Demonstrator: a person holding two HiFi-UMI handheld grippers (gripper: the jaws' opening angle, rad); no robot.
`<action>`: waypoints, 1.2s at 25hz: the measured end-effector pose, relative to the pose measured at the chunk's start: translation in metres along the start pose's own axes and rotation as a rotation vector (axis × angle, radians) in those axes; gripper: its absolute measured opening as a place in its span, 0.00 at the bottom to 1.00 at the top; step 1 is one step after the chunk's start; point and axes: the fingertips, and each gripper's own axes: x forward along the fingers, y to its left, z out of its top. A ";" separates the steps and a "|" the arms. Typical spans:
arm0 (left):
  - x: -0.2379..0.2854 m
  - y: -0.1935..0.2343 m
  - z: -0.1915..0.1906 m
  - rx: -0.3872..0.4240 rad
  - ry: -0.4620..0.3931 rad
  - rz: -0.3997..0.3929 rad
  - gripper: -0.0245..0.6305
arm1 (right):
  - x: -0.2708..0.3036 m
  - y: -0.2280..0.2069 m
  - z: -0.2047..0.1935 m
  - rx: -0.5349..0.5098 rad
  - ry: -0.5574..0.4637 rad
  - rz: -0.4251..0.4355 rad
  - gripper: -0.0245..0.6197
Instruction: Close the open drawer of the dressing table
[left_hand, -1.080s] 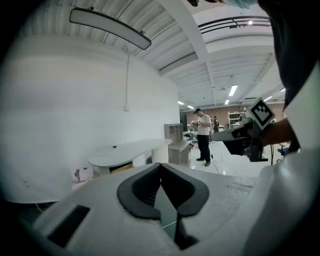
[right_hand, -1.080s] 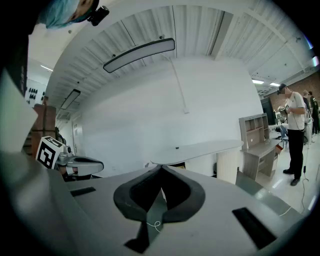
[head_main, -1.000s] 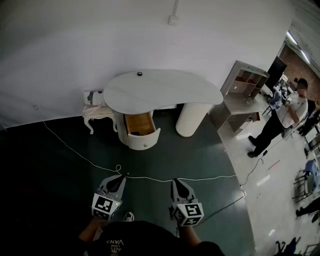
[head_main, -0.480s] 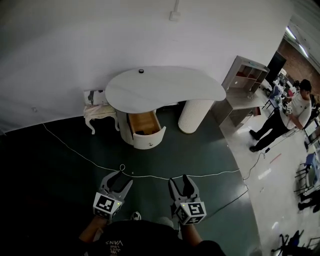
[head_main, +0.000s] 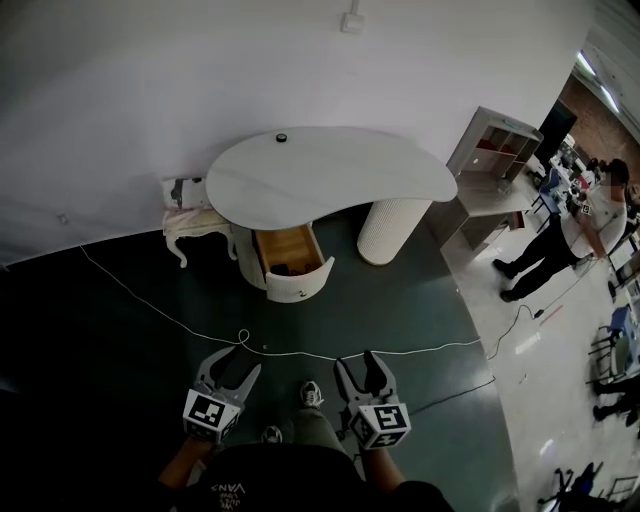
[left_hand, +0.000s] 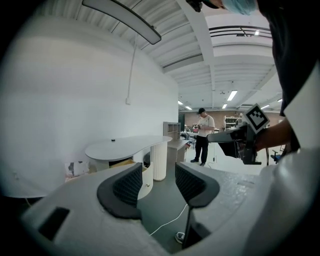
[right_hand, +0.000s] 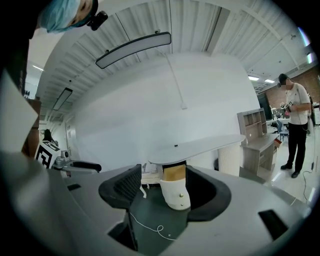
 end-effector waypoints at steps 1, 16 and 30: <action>0.005 0.005 0.001 -0.004 0.005 0.012 0.34 | 0.009 -0.003 0.002 0.004 0.003 0.006 0.44; 0.109 0.051 0.043 -0.054 0.019 0.176 0.34 | 0.136 -0.078 0.027 -0.010 0.100 0.159 0.44; 0.149 0.067 0.026 -0.122 0.095 0.342 0.34 | 0.202 -0.132 0.016 -0.038 0.183 0.254 0.44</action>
